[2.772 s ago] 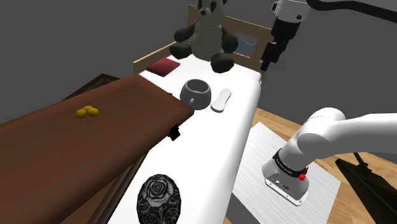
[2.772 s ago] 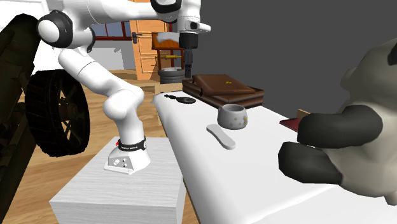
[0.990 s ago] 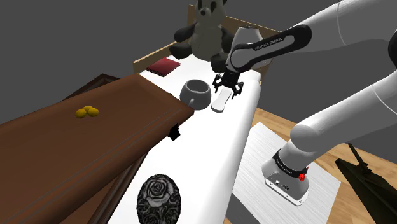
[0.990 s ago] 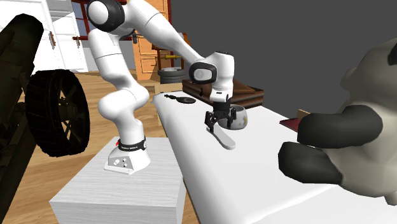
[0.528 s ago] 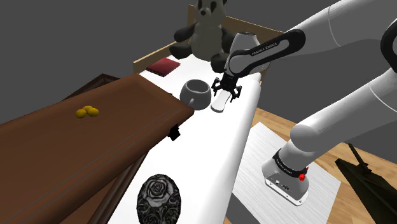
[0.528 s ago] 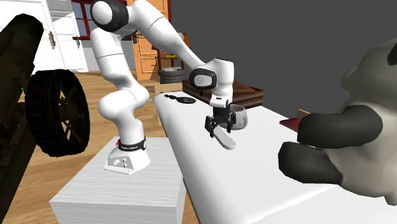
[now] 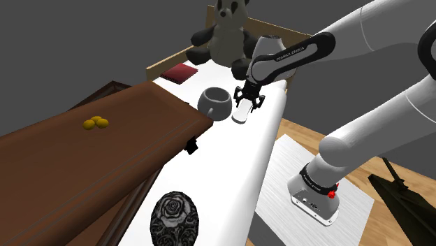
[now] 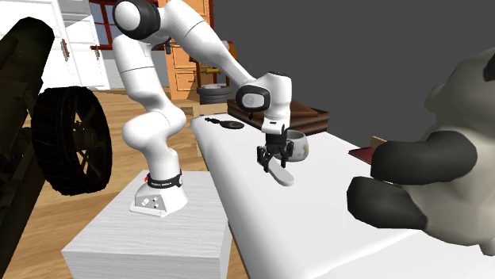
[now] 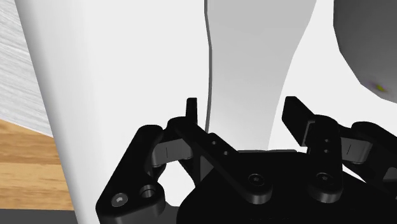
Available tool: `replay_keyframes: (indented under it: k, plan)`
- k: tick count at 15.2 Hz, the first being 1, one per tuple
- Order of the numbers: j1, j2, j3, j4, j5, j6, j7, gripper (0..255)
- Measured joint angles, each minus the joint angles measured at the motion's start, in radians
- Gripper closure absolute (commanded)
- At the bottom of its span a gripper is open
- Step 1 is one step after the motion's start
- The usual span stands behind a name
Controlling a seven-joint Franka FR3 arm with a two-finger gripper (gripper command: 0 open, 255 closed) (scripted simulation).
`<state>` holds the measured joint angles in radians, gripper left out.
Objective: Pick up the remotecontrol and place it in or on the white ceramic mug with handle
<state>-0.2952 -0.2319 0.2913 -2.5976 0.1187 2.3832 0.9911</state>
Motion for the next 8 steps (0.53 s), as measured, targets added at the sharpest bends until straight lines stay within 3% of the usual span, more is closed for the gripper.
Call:
replay_keyframes:
  k: [8]
  plan:
    - [0.002, -0.015, -0.001, 0.004, 0.003, -0.019, -0.002, 255]
